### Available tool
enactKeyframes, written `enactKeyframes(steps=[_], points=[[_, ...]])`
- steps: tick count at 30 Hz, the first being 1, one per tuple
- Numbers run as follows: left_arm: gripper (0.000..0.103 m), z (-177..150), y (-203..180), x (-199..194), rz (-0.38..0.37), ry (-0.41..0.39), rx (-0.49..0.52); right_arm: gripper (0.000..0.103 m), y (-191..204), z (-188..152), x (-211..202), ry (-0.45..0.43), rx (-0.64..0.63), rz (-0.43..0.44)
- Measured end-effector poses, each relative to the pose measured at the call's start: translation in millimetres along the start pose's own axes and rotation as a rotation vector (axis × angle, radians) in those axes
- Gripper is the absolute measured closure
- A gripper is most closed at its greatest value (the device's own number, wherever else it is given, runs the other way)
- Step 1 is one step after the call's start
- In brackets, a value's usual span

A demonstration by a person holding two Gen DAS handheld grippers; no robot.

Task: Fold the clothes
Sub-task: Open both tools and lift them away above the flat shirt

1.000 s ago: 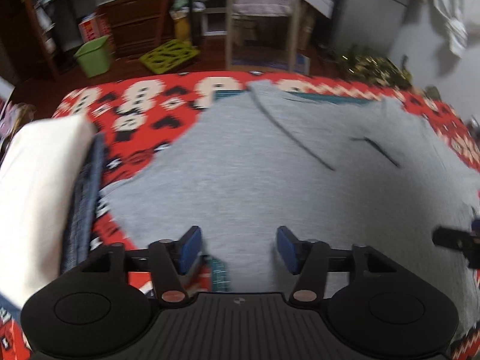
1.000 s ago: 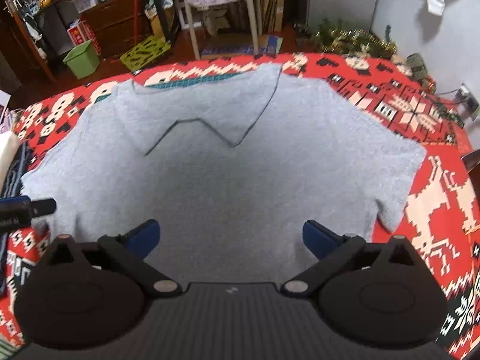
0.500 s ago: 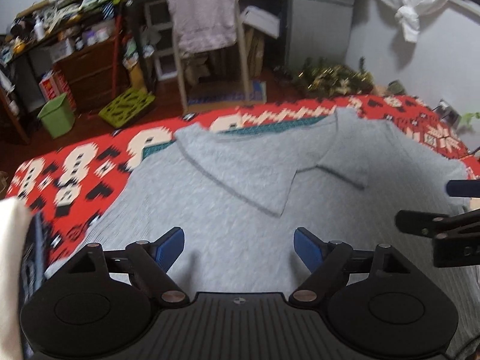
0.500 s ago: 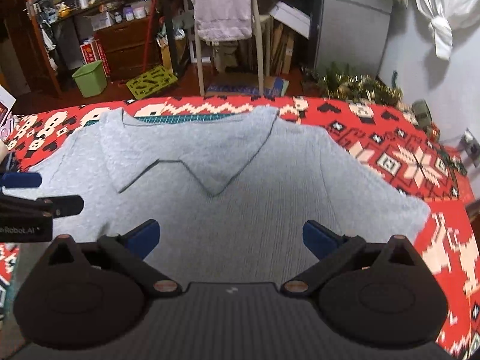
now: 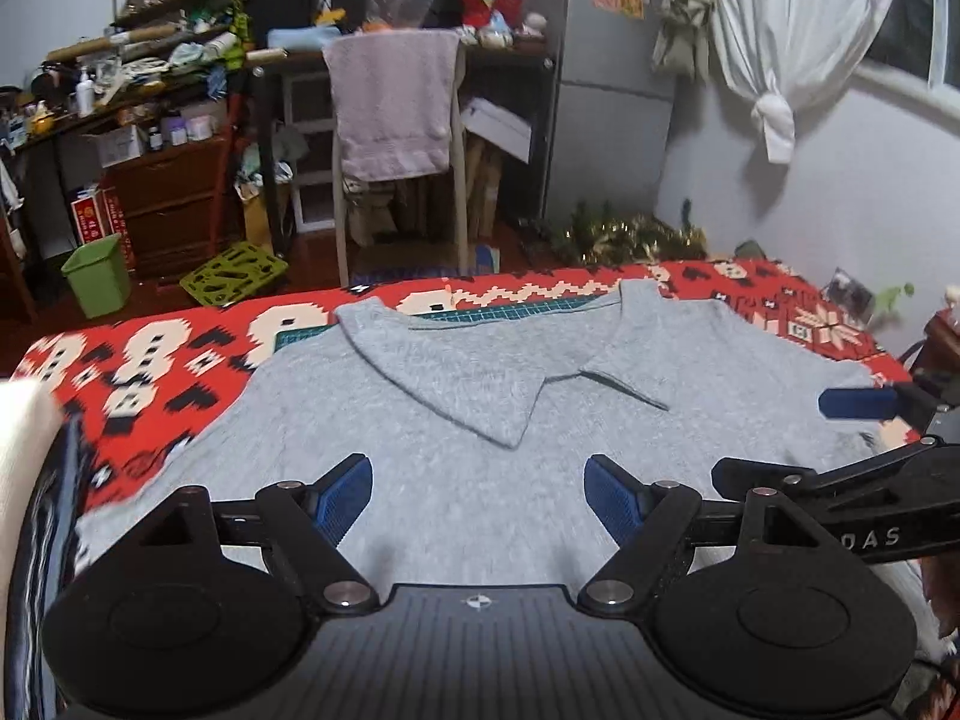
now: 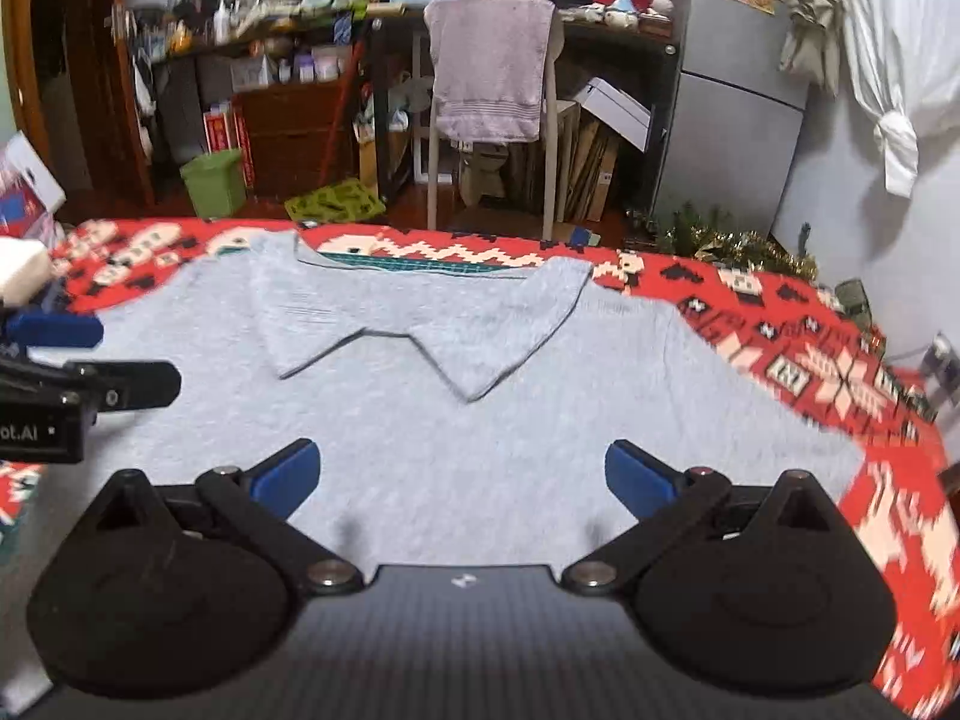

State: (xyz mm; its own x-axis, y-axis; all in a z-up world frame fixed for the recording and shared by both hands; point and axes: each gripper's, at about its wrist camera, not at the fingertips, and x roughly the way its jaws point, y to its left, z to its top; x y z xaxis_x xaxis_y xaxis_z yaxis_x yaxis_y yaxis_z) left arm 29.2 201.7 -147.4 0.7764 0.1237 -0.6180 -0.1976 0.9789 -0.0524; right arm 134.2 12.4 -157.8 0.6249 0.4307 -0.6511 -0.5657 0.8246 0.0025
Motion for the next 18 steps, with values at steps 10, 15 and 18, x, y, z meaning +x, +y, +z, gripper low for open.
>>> enactKeyframes(steps=[10, 15, 18], points=[[0.024, -28, 1, -85, 0.044, 0.037, -0.035, 0.001, 1, -28, -86, -0.027, 0.098, 0.071], [0.024, -43, -9, -102, 0.058, 0.035, -0.049, 0.001, -5, -44, -120, -0.045, 0.09, 0.065], [0.024, -48, -18, -116, 0.043, 0.044, -0.067, 0.0, -9, -49, -148, -0.076, 0.077, 0.064]])
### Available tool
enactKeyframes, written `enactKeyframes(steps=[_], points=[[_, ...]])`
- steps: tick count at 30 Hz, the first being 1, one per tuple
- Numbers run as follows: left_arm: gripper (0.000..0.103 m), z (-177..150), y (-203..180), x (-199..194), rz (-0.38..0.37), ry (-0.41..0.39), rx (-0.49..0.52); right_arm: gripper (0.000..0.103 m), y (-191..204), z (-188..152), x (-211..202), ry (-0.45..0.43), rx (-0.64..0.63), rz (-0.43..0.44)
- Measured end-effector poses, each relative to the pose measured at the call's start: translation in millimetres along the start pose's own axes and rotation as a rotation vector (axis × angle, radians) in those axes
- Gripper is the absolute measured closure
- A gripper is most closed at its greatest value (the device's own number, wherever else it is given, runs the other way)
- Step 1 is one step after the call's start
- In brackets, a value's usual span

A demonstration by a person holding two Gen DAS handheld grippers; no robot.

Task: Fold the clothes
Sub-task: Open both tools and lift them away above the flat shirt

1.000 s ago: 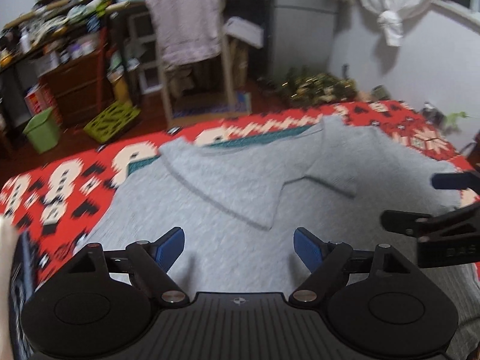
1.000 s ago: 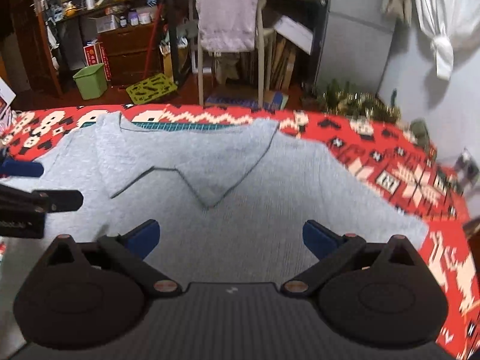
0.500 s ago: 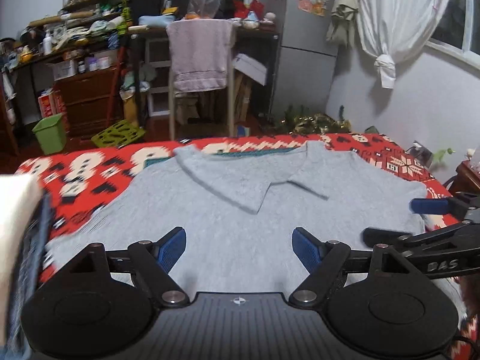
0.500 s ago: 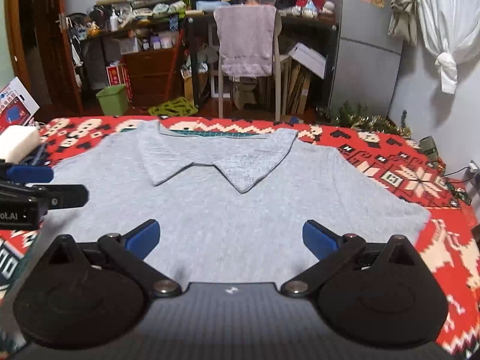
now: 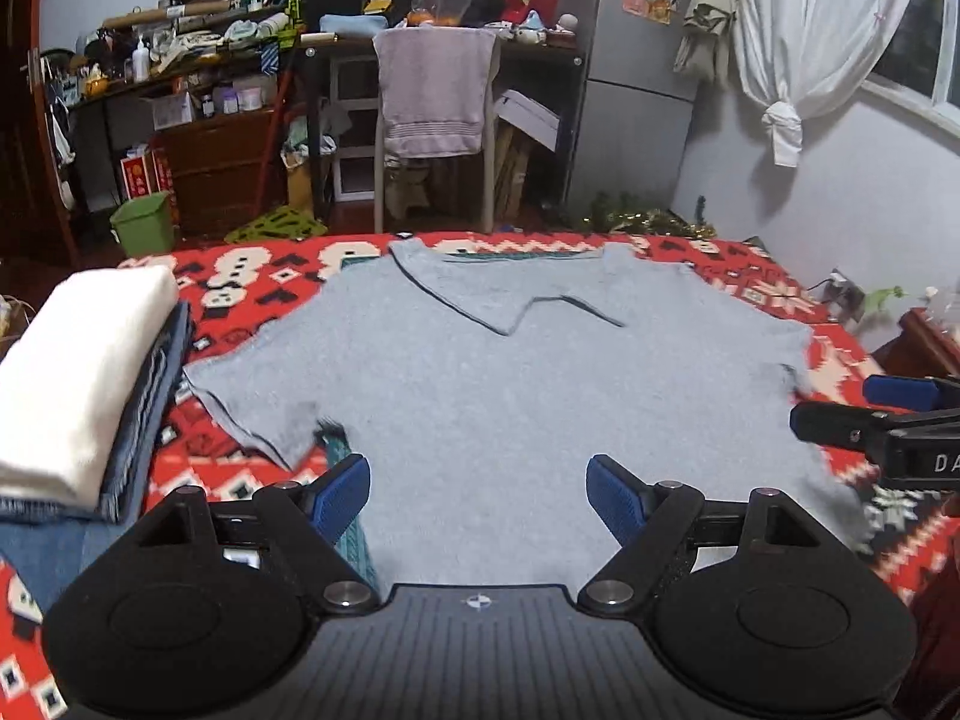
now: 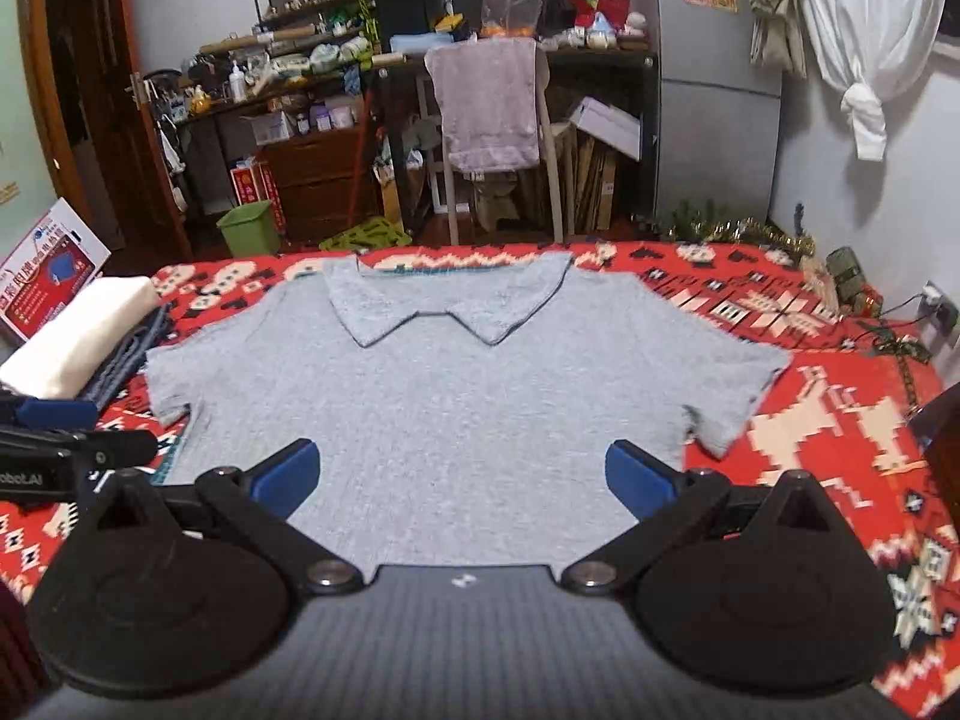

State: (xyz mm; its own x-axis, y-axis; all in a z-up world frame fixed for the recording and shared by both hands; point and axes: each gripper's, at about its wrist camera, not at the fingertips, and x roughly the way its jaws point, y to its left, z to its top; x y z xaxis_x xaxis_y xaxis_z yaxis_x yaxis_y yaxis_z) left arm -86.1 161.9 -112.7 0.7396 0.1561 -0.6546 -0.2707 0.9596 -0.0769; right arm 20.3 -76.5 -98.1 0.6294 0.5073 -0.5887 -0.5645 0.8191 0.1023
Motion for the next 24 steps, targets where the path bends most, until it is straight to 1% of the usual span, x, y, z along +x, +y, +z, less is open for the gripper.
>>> enactKeyframes(steps=[5, 9, 12, 14, 17, 21, 24], points=[[0.024, -10, -21, -13, 0.009, -0.038, 0.056, 0.0, -10, -13, -39, -0.067, -0.014, -0.014], [0.024, -22, -37, -20, -0.005, -0.048, 0.093, 0.0, -18, -29, -61, -0.073, 0.001, -0.021], [0.024, -28, -49, -26, -0.002, -0.079, 0.167, 0.0, -24, -37, -69, -0.073, 0.011, -0.004], [0.024, -29, -53, -25, 0.006, -0.094, 0.199, 0.0, -27, -40, -66, -0.061, 0.018, -0.013], [0.024, -31, -50, -21, 0.0, -0.095, 0.182, 0.0, -27, -45, -57, -0.035, 0.017, -0.035], [0.024, -36, -40, -12, 0.009, -0.068, 0.14, 0.0, -14, -48, -39, 0.015, -0.006, -0.003], [0.024, -38, -30, -3, 0.021, -0.043, 0.12, 0.0, -6, -48, -25, 0.035, -0.031, 0.018]])
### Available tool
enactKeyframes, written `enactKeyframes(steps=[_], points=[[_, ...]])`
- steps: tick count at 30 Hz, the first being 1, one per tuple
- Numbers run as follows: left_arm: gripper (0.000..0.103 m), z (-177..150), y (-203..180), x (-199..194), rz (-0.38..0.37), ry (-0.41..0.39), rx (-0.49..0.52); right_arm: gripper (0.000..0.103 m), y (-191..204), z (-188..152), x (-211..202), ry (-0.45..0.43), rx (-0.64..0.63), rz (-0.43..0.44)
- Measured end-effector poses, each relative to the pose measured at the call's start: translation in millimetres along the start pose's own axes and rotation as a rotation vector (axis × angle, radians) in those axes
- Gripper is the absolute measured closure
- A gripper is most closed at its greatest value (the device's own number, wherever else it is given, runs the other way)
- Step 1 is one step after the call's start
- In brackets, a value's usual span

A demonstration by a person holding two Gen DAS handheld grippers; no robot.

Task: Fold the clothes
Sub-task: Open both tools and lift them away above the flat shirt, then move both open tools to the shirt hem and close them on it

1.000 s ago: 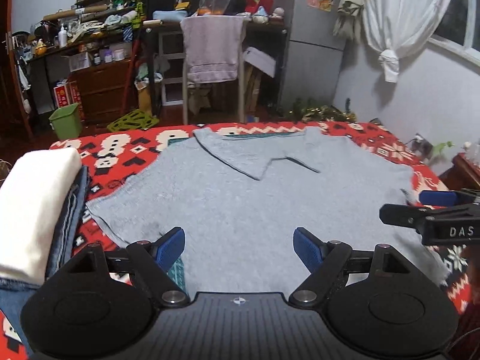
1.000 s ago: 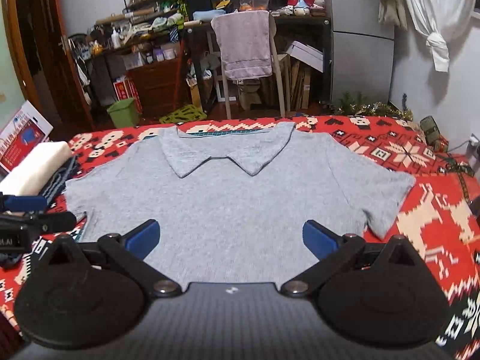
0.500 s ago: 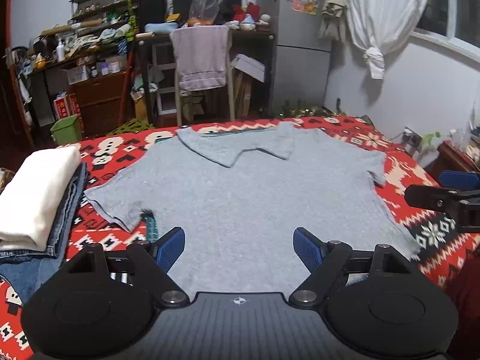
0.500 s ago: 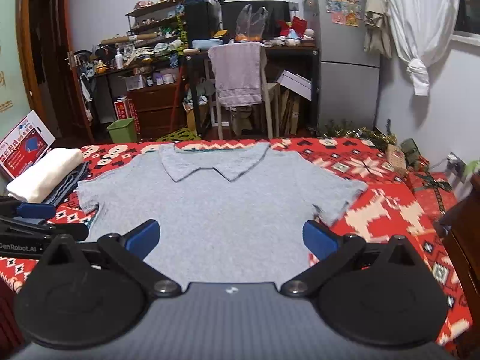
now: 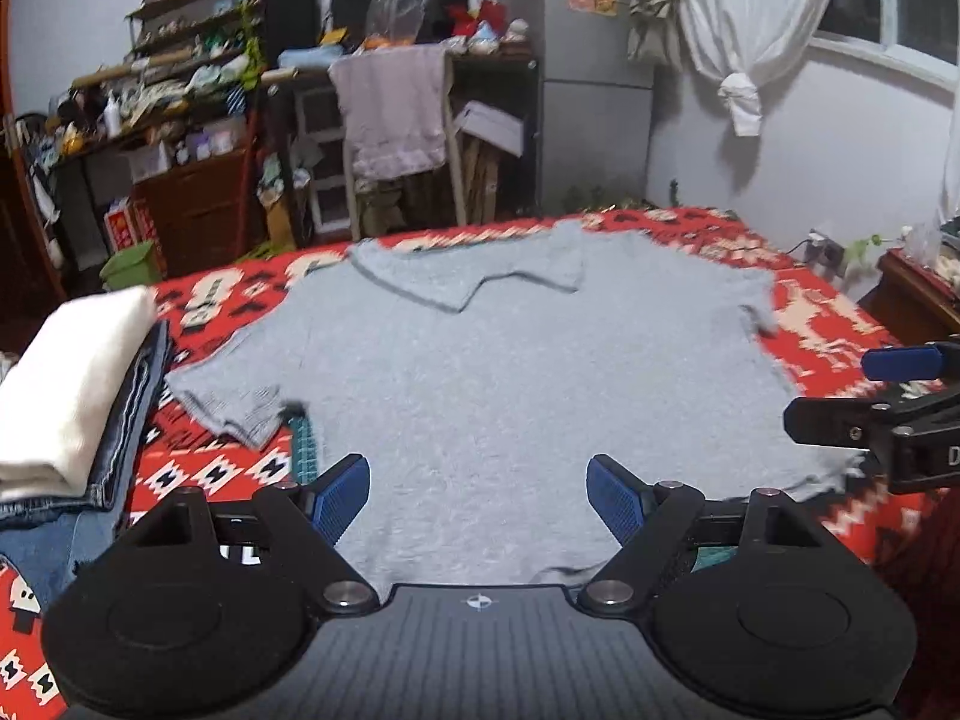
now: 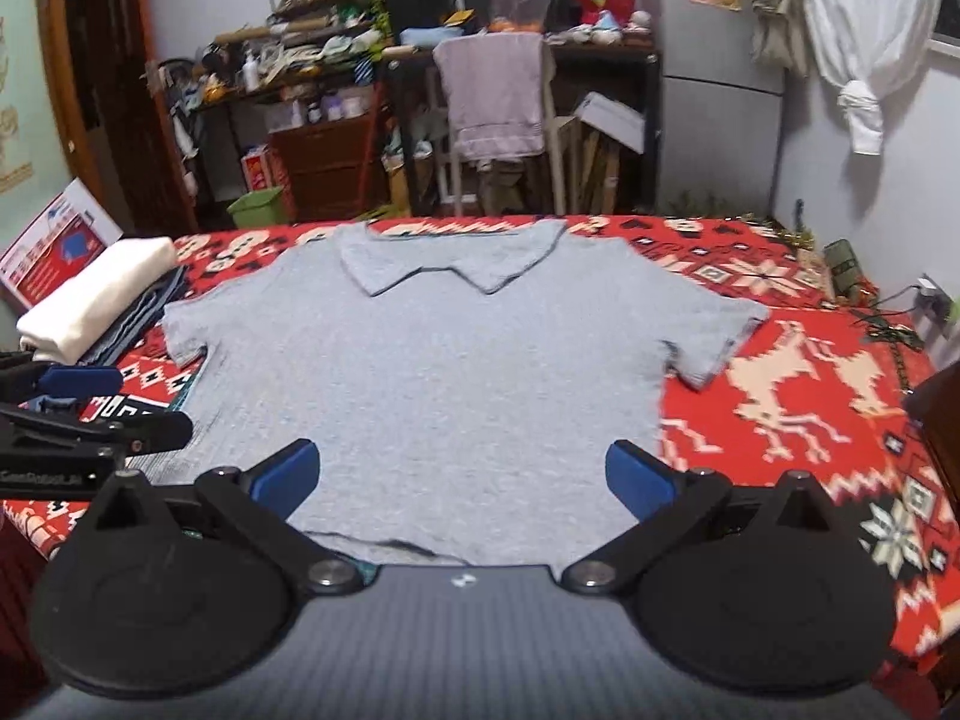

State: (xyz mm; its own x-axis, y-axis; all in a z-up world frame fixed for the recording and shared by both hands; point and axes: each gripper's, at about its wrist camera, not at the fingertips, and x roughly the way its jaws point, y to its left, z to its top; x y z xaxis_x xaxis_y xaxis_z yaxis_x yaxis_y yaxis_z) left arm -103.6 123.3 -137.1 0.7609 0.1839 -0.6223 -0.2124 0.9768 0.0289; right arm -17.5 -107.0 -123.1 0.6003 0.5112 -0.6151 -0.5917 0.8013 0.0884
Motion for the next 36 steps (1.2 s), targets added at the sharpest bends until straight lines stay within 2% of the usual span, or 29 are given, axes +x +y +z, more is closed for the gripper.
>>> enactKeyframes(steps=[8, 13, 16, 18, 21, 24, 27, 31, 32, 36], points=[[0.024, 2, 32, 15, 0.013, 0.032, -0.067, 0.0, 9, 9, 42, 0.02, -0.028, -0.05], [0.024, 2, 47, 31, 0.03, 0.05, -0.084, 0.0, 3, 12, 59, 0.014, -0.046, -0.008], [0.025, 5, 52, 43, -0.032, 0.061, -0.105, 0.0, 4, 13, 77, 0.062, -0.072, -0.021], [0.026, 8, 46, 50, -0.062, 0.044, -0.095, 0.0, 6, 14, 91, 0.094, -0.092, -0.039], [0.026, 10, 33, 62, -0.088, 0.023, -0.055, 0.0, 7, 14, 106, 0.091, -0.106, -0.051], [0.031, 7, 22, 81, -0.097, 0.047, -0.033, 0.0, 7, 9, 119, 0.12, -0.11, -0.078], [0.031, 0, 14, 91, -0.072, 0.088, -0.026, 0.0, 7, -1, 126, 0.172, -0.088, -0.072], [0.024, -12, 3, 88, -0.03, 0.063, 0.036, 0.0, 2, -13, 123, 0.151, -0.022, -0.07], [0.018, -13, 2, 88, -0.023, 0.06, 0.04, 0.0, 2, -15, 122, 0.137, -0.022, -0.07], [0.005, -15, 9, 92, -0.017, 0.082, -0.004, 0.0, 2, -24, 119, 0.103, -0.016, -0.079]])
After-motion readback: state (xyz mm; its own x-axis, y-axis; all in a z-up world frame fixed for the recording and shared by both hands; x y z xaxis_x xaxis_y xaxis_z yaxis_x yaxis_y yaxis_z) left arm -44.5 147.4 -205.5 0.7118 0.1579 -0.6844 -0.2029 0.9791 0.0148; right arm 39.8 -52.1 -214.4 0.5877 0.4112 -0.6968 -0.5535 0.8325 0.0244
